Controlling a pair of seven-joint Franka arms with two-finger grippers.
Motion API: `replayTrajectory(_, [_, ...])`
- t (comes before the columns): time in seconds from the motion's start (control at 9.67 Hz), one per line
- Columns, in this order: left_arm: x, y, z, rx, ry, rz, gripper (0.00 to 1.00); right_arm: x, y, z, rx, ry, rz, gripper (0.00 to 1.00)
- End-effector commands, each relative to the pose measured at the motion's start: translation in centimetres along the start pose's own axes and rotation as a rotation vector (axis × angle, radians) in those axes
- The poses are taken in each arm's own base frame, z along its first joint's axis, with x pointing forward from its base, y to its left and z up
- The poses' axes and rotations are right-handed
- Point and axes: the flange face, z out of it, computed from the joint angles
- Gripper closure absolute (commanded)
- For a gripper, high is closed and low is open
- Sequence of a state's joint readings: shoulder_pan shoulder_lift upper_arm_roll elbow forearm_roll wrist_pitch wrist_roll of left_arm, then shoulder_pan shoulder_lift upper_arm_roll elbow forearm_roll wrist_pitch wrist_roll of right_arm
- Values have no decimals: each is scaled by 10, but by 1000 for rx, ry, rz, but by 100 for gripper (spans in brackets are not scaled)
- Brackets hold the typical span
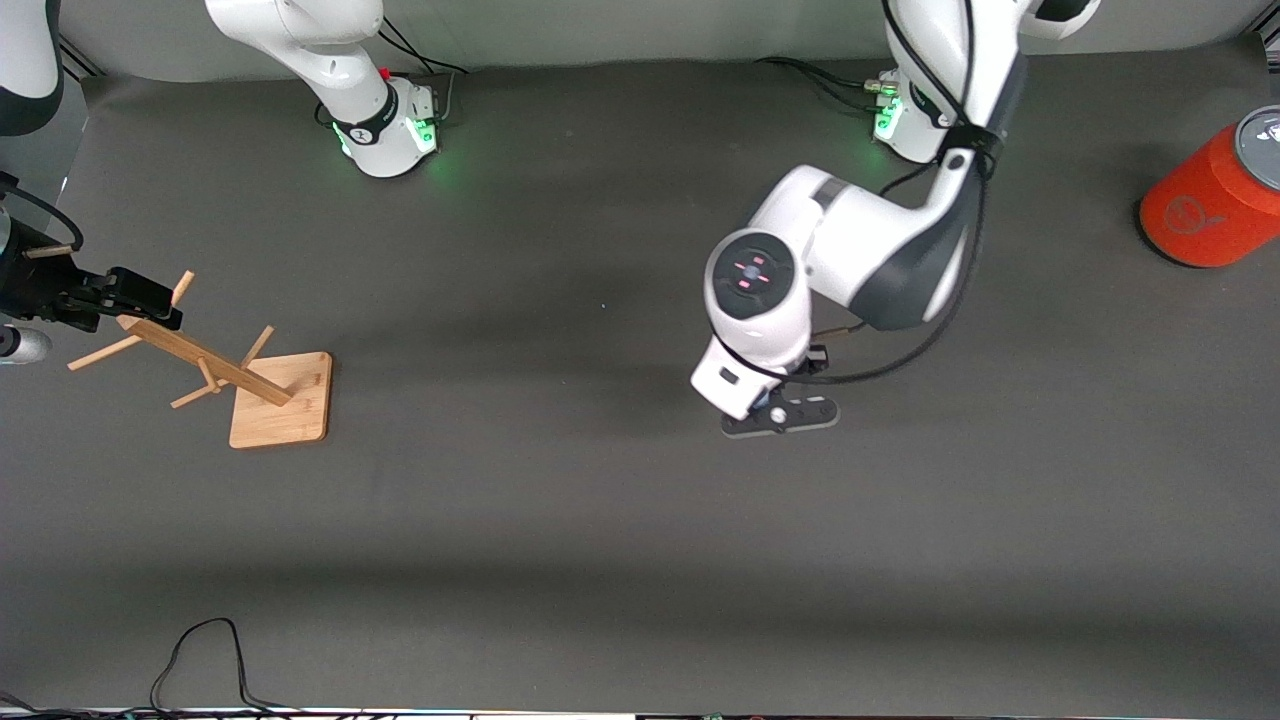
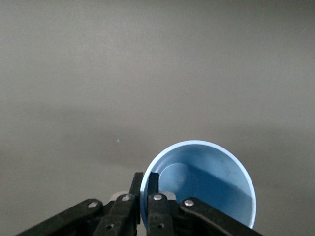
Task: Rotate and upright cup with both arms
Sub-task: 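Rotate the blue cup upright with the left gripper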
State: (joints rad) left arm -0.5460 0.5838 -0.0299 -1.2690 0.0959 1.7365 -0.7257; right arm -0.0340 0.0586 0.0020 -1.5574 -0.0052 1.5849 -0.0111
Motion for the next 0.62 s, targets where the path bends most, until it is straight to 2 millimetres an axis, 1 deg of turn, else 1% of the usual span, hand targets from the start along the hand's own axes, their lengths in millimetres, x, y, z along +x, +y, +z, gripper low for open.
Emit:
replayTrajectory(0.0, [12,-10,8,-101,15,-67,100,-1,0,-4,1,13,-4,0])
replayTrajectory(0.1, [21,-20,16,-155,28,-104,100,0,0,-2,1,8,-4,0])
replayTrajectory(0.21, [32,-32,30,-202,26,-148,100,0,0,-2,1,8,-4,0])
replayTrajectory(0.31, [33,-36,47,-244,26,-177,100,0,0,-2,1,8,-4,0])
replayTrajectory(0.41, [32,-39,60,-261,38,-192,100,0,0,-2,1,8,-4,0])
replayTrajectory(0.52, [28,-39,67,-283,49,-219,100,0,0,-1,1,7,-4,0])
